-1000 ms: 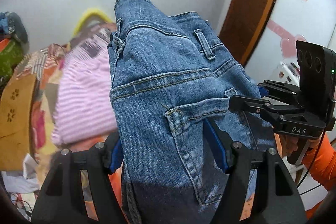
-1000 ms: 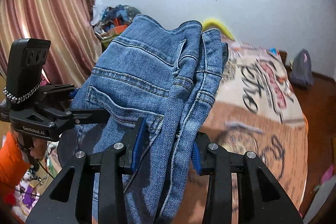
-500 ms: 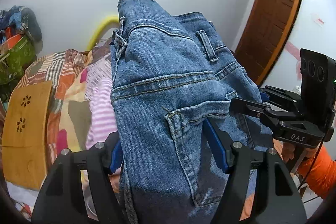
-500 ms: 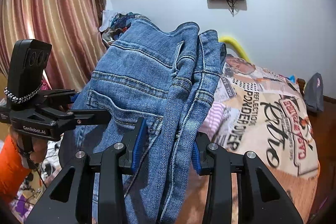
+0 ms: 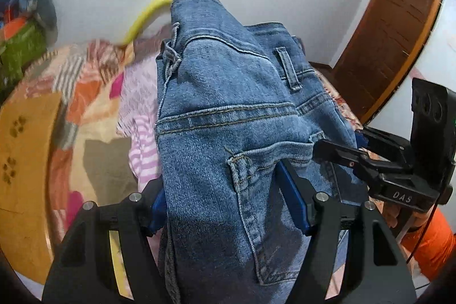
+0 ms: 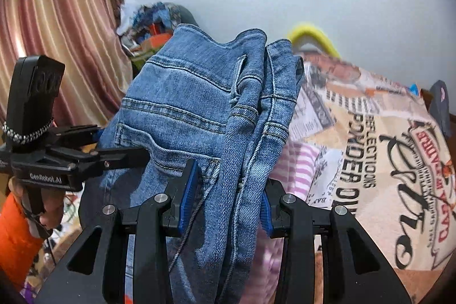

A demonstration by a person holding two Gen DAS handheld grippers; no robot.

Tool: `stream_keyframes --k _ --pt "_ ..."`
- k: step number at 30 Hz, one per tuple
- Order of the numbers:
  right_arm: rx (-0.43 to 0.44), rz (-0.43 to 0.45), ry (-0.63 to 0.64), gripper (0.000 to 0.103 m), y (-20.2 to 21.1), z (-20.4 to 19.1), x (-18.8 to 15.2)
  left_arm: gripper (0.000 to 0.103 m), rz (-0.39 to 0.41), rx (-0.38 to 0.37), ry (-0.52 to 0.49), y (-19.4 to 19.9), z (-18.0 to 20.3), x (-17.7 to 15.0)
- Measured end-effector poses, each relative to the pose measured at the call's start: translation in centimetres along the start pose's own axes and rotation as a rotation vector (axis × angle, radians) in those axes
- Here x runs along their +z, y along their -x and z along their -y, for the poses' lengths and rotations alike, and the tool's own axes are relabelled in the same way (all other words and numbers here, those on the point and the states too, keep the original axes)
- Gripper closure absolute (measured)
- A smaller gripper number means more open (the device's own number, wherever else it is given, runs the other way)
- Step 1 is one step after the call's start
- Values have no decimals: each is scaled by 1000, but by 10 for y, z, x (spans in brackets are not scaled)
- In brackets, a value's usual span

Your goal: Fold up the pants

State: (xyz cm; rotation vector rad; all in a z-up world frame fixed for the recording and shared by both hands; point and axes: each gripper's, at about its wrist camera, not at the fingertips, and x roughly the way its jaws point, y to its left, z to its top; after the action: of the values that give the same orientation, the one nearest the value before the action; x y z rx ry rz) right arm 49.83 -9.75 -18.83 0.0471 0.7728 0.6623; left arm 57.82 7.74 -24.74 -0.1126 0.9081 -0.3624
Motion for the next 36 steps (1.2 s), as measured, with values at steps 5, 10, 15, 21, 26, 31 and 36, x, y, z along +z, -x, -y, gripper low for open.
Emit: stream_keyframes --k 5,10,15,21,26,31,36 --pt "-19 -123 -40 67 -47 23 -16 34 -49 22 58 -44 -19 -9" --pt "-35 -111 -32 64 -31 28 -17 33 -18 66 47 -27 -15 -10" --pt "-111 -48 45 61 10 14 -11 33 45 152 51 10 -5 -13" --pt "-76 54 46 61 74 -15 0 33 129 199 18 81 33 -25" --pt "-50 140 66 61 130 -49 2 33 222 168 -6 149 71 -38" --pt "-42 251 91 61 198 -88 -5 33 330 195 -56 223 116 -58" --pt "-41 335 102 61 250 -116 -21 33 435 217 -112 285 159 -88"
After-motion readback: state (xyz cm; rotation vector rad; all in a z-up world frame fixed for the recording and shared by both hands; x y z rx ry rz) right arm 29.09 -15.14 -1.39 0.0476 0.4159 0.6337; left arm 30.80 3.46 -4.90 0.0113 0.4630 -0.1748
